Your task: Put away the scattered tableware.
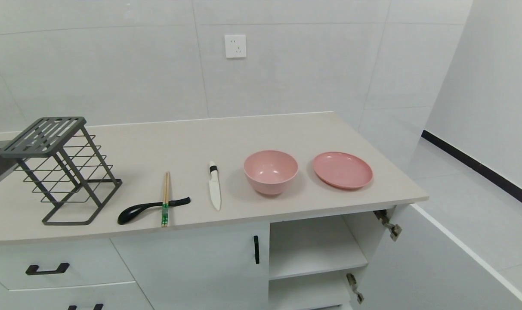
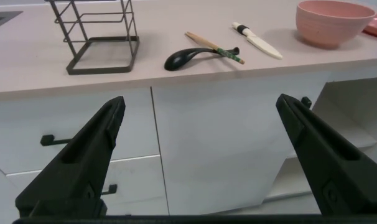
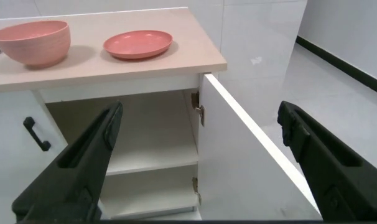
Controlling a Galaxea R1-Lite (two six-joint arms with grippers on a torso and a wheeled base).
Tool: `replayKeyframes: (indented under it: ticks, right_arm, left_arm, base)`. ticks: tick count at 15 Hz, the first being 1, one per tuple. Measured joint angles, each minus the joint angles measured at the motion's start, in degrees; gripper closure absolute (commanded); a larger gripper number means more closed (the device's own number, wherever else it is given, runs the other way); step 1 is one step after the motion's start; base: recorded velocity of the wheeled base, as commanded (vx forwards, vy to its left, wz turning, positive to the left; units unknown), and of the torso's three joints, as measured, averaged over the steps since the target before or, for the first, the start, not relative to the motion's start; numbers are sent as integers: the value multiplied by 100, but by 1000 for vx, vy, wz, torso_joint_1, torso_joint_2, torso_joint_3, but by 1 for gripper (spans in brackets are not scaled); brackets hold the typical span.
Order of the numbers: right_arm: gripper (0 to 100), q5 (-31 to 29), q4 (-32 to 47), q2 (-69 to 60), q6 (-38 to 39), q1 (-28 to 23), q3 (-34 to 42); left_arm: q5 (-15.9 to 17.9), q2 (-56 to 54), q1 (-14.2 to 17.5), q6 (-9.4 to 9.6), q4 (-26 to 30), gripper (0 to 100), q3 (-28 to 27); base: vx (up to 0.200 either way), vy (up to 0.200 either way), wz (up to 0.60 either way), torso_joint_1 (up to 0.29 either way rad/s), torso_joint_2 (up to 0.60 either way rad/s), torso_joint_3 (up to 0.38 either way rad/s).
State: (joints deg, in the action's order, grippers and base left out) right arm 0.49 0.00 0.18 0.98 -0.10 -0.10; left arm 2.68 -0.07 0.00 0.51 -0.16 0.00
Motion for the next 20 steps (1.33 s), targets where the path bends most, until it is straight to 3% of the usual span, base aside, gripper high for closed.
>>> replayKeyframes:
  ticks: [7,10,15,20]
  right_arm:
    - [0,-6,0,0,0,0,0]
    - [0,-6,0,0,0,0,0]
    - [0,-17,-2,0,2,0,0]
    - [0,-9,0,0,-9,0,-1]
  left_arm:
    - [-11,0,-2,-7,-2,0,0]
    - [-1,0,-2,11,-2,0,0]
    - [-12,0,-10,2,0,0,0]
    - [-9,0,-10,15,0,0,0]
  base:
    - [29,0,0,0,0,-2]
    - [200,0,0,-1,-2,7]
    - [0,0,0,11,3,-1]
    - [0,0,0,224,-423,-199]
